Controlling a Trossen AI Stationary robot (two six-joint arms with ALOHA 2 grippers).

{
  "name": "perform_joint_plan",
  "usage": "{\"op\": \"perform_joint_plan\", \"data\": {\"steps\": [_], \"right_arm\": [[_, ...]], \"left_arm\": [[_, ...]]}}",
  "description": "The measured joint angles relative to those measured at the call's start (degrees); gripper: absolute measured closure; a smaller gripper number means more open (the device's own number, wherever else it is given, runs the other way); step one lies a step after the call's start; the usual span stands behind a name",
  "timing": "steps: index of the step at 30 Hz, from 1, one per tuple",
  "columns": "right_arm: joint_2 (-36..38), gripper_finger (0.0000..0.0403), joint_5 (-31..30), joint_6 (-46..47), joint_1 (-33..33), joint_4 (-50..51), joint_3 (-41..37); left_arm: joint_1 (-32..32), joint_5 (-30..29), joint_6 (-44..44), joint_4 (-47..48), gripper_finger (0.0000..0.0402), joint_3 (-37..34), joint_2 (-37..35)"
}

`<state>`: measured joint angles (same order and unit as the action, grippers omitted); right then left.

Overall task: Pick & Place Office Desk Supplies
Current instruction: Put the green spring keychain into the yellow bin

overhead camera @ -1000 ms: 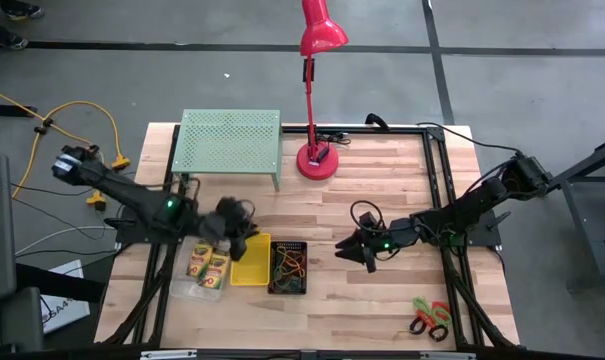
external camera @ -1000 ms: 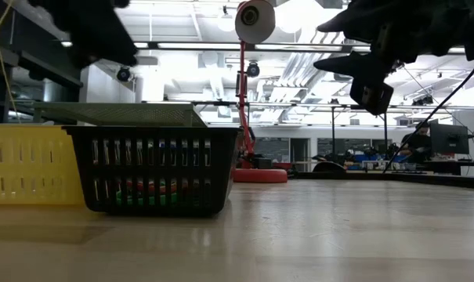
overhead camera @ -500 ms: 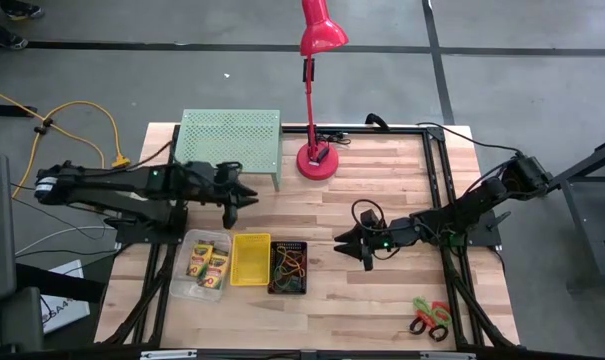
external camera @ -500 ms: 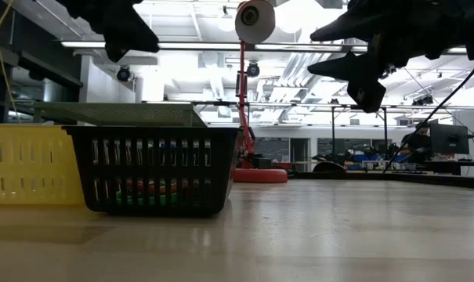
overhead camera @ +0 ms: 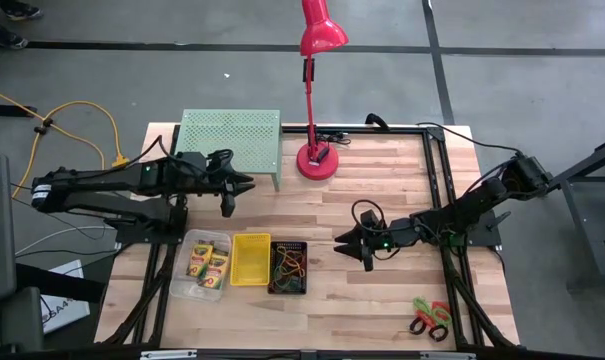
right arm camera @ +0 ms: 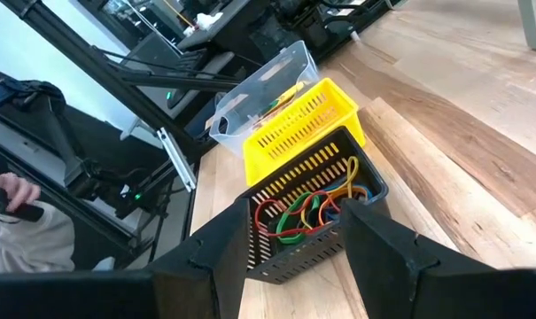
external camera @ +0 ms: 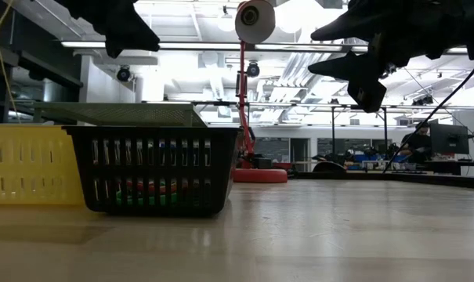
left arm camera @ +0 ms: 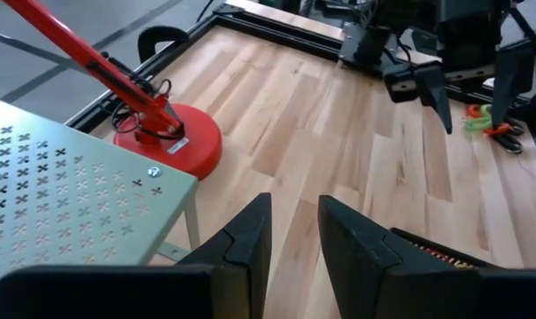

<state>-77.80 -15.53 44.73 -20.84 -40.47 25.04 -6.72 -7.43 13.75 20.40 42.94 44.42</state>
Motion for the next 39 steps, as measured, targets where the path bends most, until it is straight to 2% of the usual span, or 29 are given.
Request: {"op": "perform_joint_plan", "data": {"steps": [7, 14, 19, 25, 31, 34, 39], "right_arm": [[0.00, 0.0237, 2.70, -1.85, -0.17, 0.02, 0.00], [0.00, 0.0237, 15.99, -15.22, -0.15, -5.17, -0.02], [0.00, 0.0237, 23.01, -18.78, -0.17, -8.21, 0.04], [0.00, 0.0237, 22.99, -24.55, -0.92, -3.50, 2.70], [0.00, 0.0237, 22.84, -31.91, -4.13, 11.23, 11.48], [0.00, 0.0237, 18.64, -33.63, -7.02, 24.24, 16.81], [0.00, 0.0237, 7.13, -32.56, -12.83, 40.46, 21.39]], "left_arm": [[-0.03, 0.02, 0.03, -0.02, 0.0311, 0.00, 0.00], [-0.03, 0.04, 0.07, -0.02, 0.0311, 0.00, 0.02], [-0.03, 0.04, 0.10, -0.02, 0.0311, 0.00, 0.02], [-0.03, 0.05, 0.20, -0.04, 0.0311, 0.00, 0.02], [-0.03, 0.06, 0.20, -0.08, 0.0311, 0.00, 0.02], [-0.03, 0.06, 0.18, -0.09, 0.0311, 0.00, 0.02], [-0.03, 0.06, 0.18, -0.09, 0.0311, 0.00, 0.02]]}}
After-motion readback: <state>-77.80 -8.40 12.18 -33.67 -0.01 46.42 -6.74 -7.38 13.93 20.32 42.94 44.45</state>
